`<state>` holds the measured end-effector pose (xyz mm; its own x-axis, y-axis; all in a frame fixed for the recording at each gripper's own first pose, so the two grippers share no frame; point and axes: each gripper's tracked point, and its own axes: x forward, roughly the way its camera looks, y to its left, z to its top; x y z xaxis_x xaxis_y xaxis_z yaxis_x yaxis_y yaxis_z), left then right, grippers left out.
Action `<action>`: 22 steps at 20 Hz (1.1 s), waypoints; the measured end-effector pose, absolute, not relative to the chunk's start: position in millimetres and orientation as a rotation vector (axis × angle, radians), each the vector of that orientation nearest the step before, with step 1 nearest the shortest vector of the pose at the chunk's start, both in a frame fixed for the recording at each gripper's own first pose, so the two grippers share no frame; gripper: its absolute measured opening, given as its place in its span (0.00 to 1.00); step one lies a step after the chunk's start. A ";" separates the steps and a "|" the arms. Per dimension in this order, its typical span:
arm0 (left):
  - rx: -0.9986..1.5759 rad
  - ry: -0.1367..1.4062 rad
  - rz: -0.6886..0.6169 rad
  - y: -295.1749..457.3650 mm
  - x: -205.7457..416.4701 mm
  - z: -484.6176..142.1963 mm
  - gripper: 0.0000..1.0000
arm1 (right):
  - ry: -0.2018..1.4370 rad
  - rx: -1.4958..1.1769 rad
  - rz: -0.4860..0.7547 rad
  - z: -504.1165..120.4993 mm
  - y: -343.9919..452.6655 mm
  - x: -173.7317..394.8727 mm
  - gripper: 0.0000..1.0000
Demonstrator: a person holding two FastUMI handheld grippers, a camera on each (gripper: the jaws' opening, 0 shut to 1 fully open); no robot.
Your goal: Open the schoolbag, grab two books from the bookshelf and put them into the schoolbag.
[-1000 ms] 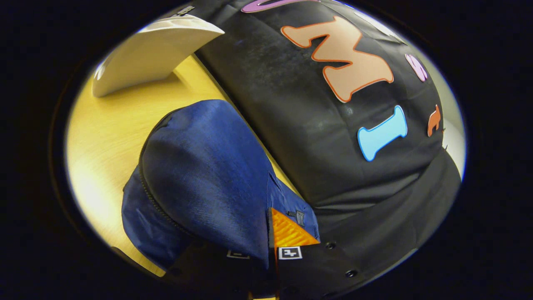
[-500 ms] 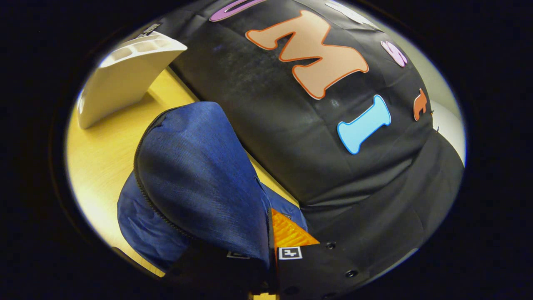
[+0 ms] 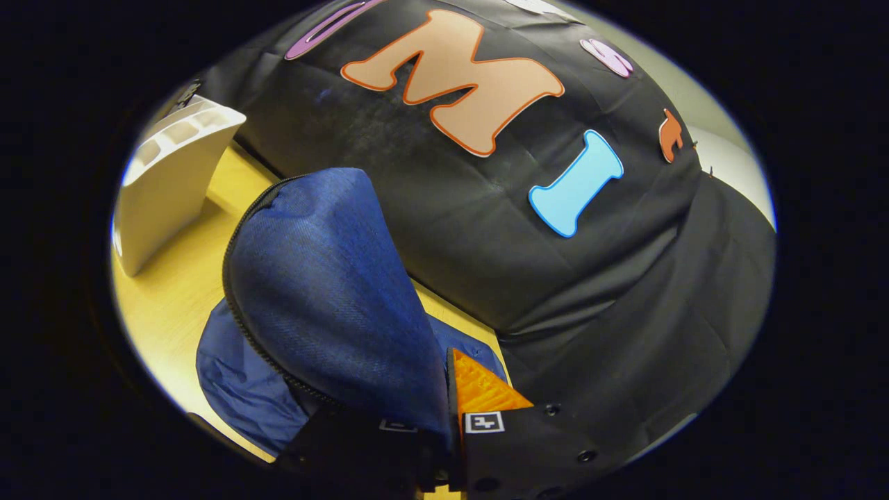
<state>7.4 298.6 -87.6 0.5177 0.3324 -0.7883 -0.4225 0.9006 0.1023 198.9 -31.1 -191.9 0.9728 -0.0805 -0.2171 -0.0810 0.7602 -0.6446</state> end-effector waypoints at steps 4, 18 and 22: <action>-0.117 1.076 0.437 301.9 4.3 -115.7 0.77 | 0.238 -0.715 0.003 -192.4 -30.2 199.1 0.07; -0.186 1.222 0.397 288.8 33.2 -174.6 0.41 | 0.240 -0.641 -0.002 -185.7 -37.4 198.6 0.07; -0.221 1.254 0.398 285.1 33.0 -187.1 0.40 | 0.239 -0.636 0.004 -185.8 -38.3 198.4 0.07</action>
<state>33.0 285.1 -187.1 0.2554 0.1708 -0.9516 -0.4092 0.9109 0.0536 198.4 -38.3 -185.8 0.9726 -0.0694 -0.2221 -0.0768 0.8051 -0.5881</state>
